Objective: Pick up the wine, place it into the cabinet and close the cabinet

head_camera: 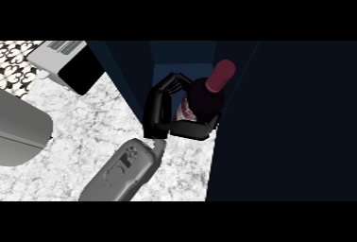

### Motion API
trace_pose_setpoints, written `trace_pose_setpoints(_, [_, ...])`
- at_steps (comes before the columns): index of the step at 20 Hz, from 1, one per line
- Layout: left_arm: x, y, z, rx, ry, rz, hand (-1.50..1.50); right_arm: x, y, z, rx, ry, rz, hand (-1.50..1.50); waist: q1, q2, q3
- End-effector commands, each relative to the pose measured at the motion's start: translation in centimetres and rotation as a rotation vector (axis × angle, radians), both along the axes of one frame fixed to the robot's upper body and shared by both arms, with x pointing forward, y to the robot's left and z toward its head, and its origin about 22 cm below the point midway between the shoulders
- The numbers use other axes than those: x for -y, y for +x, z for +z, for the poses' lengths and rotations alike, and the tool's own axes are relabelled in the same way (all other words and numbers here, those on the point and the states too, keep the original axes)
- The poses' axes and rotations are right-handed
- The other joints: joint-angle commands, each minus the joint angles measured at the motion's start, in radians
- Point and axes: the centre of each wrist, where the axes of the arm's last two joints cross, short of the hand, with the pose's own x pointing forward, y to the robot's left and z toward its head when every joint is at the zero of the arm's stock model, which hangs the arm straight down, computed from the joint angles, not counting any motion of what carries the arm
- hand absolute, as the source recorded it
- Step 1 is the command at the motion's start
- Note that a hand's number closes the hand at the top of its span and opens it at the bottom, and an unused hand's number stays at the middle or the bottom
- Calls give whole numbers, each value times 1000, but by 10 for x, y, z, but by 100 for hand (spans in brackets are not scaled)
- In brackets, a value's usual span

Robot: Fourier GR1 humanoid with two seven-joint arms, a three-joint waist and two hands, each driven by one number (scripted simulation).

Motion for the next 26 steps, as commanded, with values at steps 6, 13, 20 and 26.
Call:
trace_pose_setpoints(6, [-5, 16, -27, 33, 70, 69, 150, -1, -21, 16, 36, 38, 38, -150, -1, 1, -1])
trace_pose_setpoints(13, [-28, 41, -28, 10, 28, 89, 150, 4, -27, 9, 55, 27, 40, -150, -2, 1, 0])
trace_pose_setpoints(20, [-37, 45, -41, 2, 38, 105, 150, 14, -27, 0, 27, 41, 27, -150, 1, 0, 1])
trace_pose_setpoints(26, [-38, 78, -26, -47, 10, 93, 150, 6, -30, 6, 25, 32, 36, -150, -6, 2, 0])
